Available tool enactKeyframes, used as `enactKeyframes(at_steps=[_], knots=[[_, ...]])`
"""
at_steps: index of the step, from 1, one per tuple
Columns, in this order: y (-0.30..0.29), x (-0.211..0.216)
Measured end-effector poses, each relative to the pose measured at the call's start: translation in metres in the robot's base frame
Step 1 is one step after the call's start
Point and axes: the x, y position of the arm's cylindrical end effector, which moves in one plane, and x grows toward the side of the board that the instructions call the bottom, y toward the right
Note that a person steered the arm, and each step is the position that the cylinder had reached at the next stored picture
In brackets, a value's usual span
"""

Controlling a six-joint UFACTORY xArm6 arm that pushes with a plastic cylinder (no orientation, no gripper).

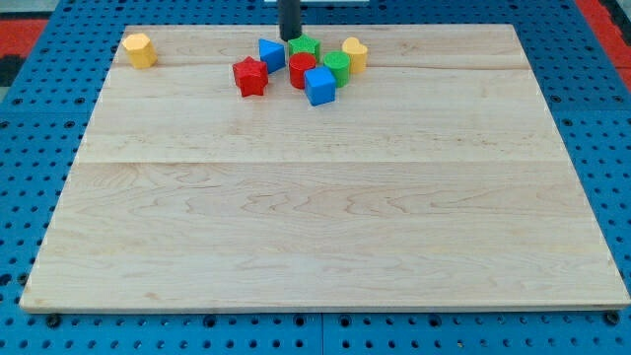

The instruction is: Move the group of blocks towards the down

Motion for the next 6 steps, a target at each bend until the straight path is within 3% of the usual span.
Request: enactKeyframes(at_steps=[2, 4, 5, 6], knots=[[0.033, 0.046], [0.128, 0.102], [0.126, 0.128], [0.099, 0.114]])
